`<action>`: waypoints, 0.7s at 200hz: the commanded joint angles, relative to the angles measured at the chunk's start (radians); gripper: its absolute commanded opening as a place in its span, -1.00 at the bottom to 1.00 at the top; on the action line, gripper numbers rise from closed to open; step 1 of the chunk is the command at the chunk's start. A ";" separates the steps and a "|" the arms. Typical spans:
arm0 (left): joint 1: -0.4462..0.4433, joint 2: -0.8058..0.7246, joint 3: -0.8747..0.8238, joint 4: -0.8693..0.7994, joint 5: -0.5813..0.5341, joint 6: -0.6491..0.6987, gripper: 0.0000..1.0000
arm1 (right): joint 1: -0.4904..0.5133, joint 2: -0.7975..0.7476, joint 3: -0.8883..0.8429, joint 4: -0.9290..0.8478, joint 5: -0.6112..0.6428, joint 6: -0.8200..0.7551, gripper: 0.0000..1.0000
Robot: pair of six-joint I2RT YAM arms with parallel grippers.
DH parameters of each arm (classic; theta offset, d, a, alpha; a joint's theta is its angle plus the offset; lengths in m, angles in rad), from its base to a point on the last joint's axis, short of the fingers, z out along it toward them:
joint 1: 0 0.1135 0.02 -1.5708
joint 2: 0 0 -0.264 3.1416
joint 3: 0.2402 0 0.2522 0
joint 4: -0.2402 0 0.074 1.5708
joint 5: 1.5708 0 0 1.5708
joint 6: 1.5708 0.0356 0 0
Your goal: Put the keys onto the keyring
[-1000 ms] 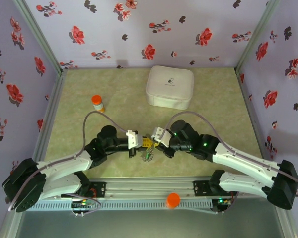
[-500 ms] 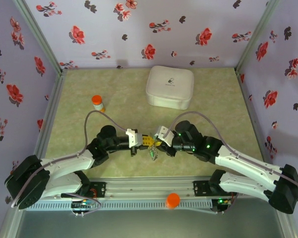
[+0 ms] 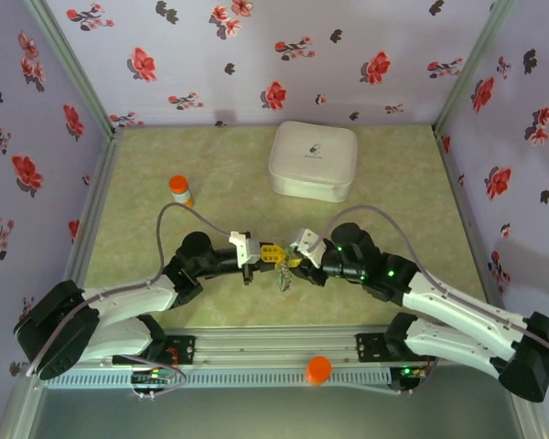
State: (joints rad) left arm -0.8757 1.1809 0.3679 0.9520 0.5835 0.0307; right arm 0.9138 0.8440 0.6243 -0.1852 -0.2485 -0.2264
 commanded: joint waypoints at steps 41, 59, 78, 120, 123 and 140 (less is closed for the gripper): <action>0.007 0.014 -0.030 0.173 -0.034 -0.147 -1.00 | -0.006 -0.051 -0.030 0.029 0.010 -0.018 -0.31; 0.007 0.012 -0.027 0.175 -0.033 -0.160 -1.00 | -0.007 -0.041 -0.029 0.031 -0.023 -0.019 -0.31; 0.005 0.010 -0.028 0.176 -0.033 -0.164 -1.00 | -0.006 -0.030 -0.026 0.053 -0.030 -0.004 -0.34; 0.006 0.008 -0.039 0.175 -0.011 -0.150 -1.00 | -0.006 -0.076 -0.028 0.081 -0.026 0.012 -0.38; 0.006 0.008 -0.040 0.175 -0.006 -0.148 -1.00 | -0.006 -0.077 -0.029 0.079 -0.026 0.012 -0.38; 0.006 0.008 -0.036 0.173 0.013 -0.132 -1.00 | -0.006 -0.079 -0.019 0.069 -0.029 0.015 -0.42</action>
State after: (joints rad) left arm -0.8738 1.1957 0.3355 1.0485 0.5632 -0.1108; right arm 0.9138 0.7841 0.6037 -0.1455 -0.2623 -0.2298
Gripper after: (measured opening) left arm 0.060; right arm 0.304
